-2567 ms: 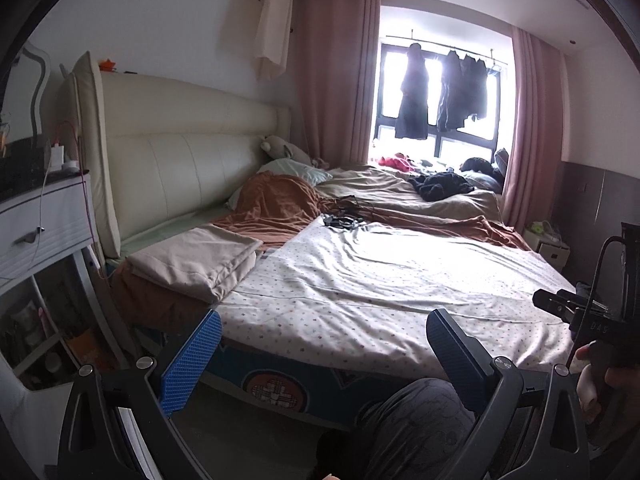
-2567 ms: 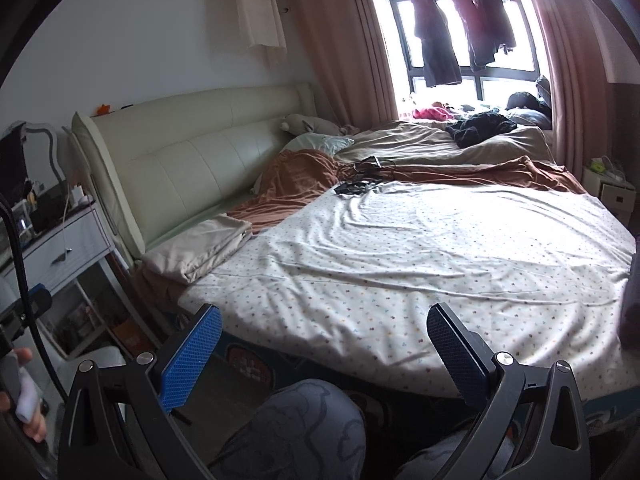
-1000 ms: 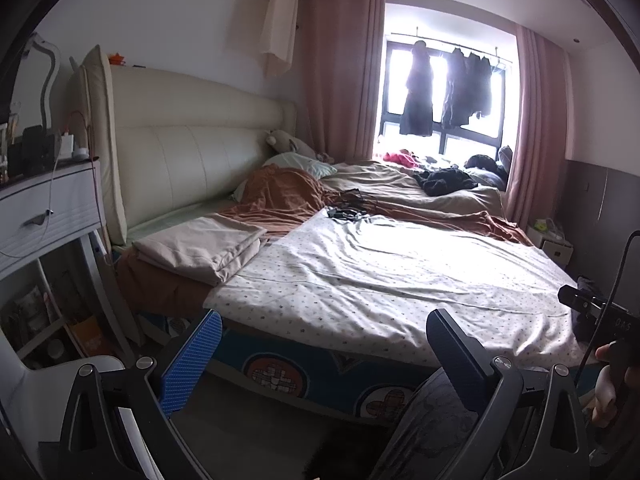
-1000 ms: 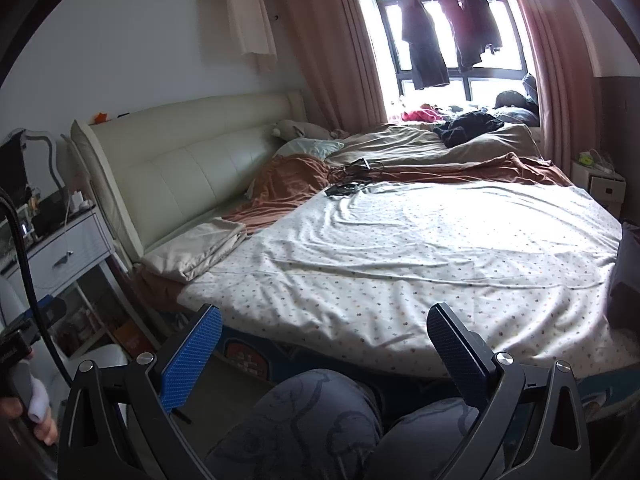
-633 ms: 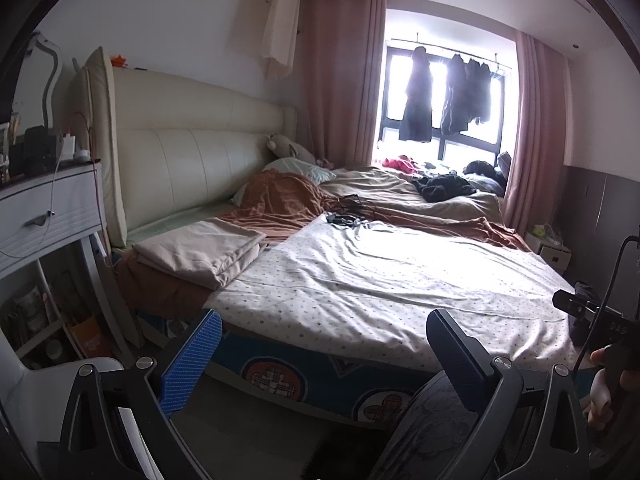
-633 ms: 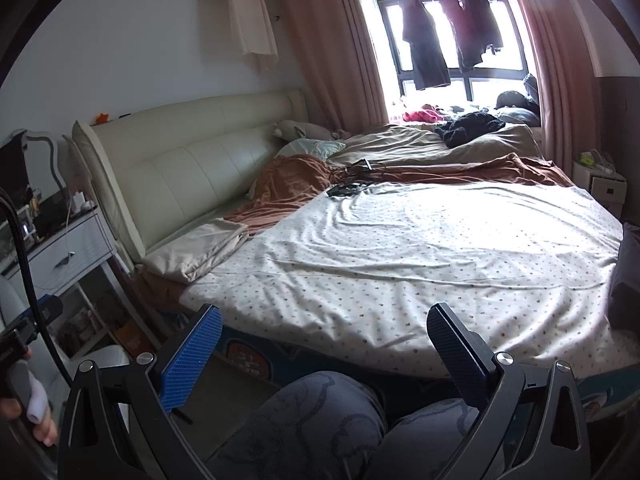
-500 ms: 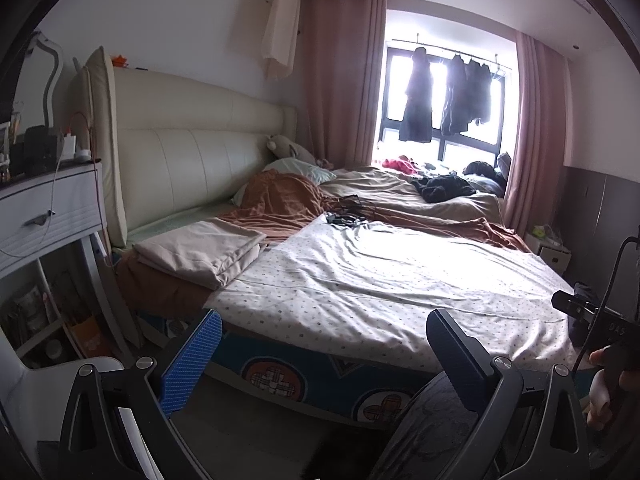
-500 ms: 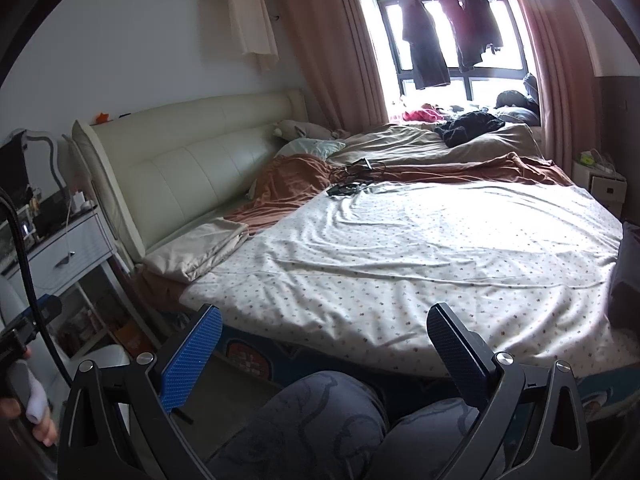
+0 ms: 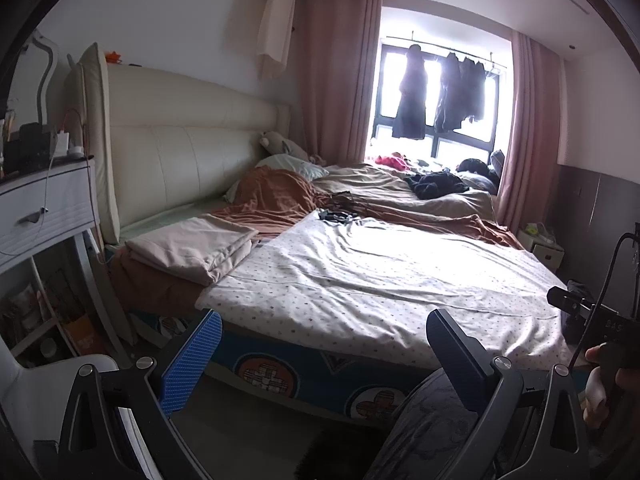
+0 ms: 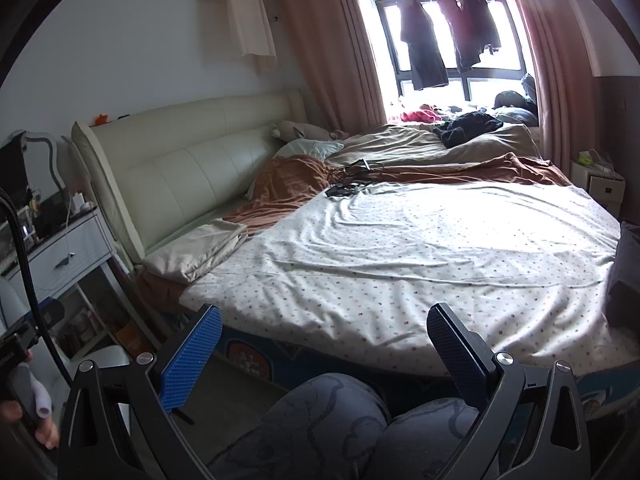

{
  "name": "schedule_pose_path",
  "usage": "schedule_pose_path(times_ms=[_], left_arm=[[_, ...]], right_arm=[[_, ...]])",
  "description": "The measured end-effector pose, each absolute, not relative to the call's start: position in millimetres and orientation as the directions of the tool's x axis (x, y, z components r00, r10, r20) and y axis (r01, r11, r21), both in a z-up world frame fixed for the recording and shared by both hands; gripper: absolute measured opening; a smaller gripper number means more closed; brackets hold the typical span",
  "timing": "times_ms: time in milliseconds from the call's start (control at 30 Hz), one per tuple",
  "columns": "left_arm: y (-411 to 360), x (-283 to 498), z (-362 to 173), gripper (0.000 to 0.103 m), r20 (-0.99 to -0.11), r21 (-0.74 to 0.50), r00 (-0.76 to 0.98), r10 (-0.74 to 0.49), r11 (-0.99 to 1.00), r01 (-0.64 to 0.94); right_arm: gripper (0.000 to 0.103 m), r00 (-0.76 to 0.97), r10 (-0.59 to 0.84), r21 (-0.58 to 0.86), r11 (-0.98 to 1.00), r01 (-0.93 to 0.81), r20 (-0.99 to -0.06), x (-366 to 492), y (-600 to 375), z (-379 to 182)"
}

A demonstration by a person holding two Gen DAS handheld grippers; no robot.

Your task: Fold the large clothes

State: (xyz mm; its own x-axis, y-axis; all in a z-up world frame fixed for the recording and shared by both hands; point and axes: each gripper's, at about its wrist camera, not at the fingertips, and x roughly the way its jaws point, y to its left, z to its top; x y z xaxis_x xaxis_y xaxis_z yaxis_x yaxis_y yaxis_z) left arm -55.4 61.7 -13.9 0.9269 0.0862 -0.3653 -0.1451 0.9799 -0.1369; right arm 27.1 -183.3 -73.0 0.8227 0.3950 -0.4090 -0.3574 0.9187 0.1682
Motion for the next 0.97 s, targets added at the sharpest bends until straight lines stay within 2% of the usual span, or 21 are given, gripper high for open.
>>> schedule_pose_path(times_ms=[967], left_arm=[[63.4, -59.4, -14.1, 0.102, -0.345, -0.139, 0.936, 0.070, 0.982, -0.125]], right_arm=[[0.103, 0.825, 0.364, 0.174, 0.931, -0.320, -0.432, 19.8, -189.3, -75.9]])
